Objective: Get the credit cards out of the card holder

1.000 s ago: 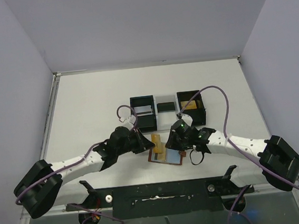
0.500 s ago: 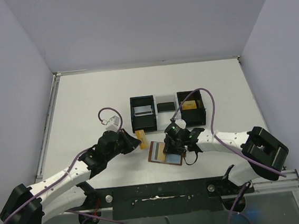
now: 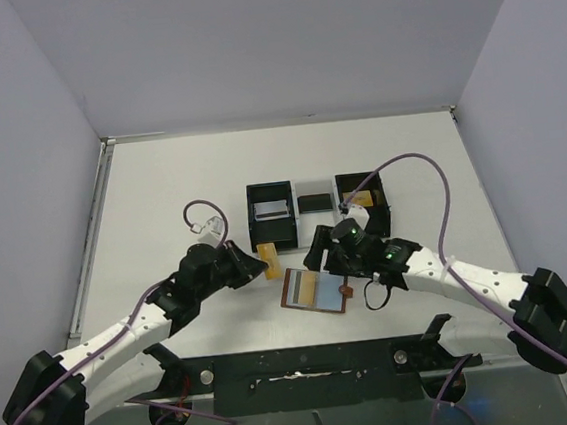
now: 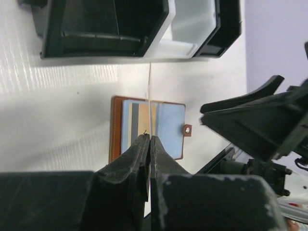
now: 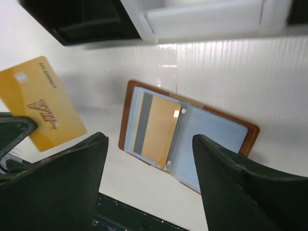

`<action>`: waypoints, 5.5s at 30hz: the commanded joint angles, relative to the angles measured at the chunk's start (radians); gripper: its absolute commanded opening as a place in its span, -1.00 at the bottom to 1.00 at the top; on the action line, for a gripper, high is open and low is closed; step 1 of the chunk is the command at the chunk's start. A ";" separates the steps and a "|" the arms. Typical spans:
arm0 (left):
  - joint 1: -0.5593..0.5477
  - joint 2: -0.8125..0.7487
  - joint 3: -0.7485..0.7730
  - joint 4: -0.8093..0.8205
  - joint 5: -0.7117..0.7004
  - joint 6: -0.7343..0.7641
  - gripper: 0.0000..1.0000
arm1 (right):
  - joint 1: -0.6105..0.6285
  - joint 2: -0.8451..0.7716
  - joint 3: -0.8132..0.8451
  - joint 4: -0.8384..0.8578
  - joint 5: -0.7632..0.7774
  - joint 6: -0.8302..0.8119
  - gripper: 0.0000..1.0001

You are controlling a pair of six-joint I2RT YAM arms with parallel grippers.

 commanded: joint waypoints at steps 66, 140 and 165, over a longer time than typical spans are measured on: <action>0.114 0.140 -0.042 0.836 0.572 -0.217 -1.00 | -0.293 -0.209 -0.274 1.016 -0.879 0.032 -1.00; 0.471 0.046 0.306 -0.416 0.081 0.689 0.48 | -0.615 0.331 0.288 0.203 -0.379 -2.116 -1.00; 0.471 0.073 0.315 -0.431 0.076 0.702 0.49 | -0.613 0.524 0.362 0.174 -0.432 -2.153 -0.76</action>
